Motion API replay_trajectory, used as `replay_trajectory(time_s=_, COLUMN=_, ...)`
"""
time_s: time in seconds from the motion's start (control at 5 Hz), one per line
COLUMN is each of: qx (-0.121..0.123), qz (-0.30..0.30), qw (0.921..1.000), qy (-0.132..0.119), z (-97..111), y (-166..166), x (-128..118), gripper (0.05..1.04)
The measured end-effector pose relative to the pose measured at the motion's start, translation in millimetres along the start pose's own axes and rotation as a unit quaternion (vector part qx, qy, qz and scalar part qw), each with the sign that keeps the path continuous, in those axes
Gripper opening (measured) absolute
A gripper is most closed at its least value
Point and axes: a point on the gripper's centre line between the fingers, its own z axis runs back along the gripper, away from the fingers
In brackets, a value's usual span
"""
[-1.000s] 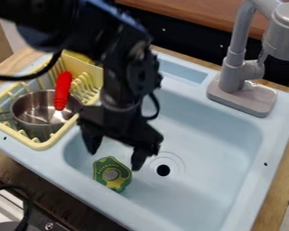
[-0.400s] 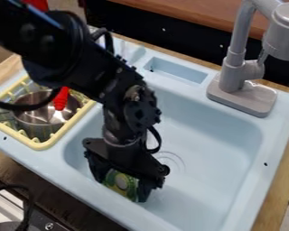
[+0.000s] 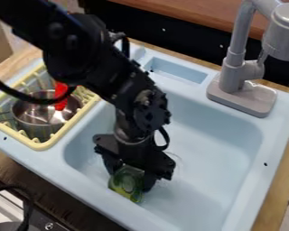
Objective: Take the green object and move it into the pan
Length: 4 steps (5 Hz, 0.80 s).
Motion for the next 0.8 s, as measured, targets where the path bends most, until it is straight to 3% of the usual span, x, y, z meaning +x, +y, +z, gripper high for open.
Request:
replay_trajectory(time_s=0.2, qx=-0.001, qz=-0.002, qw=0.9998, qy=0.019, z=2, y=3, x=0, gripper=0.505)
replay_trajectory(time_s=0.4, qx=-0.01, qz=0.024, qw=0.9994, qy=0.024, z=7, y=5, x=-3, gripper=0.338)
replay_trajectory(time_s=0.6, qx=-0.01, qz=0.036, qw=0.9984, qy=0.043, z=12, y=7, x=-1, gripper=0.324)
replay_trajectory(time_s=0.8, qx=-0.013, qz=0.048, qw=0.9979, qy=0.041, z=26, y=5, x=9, gripper=0.324)
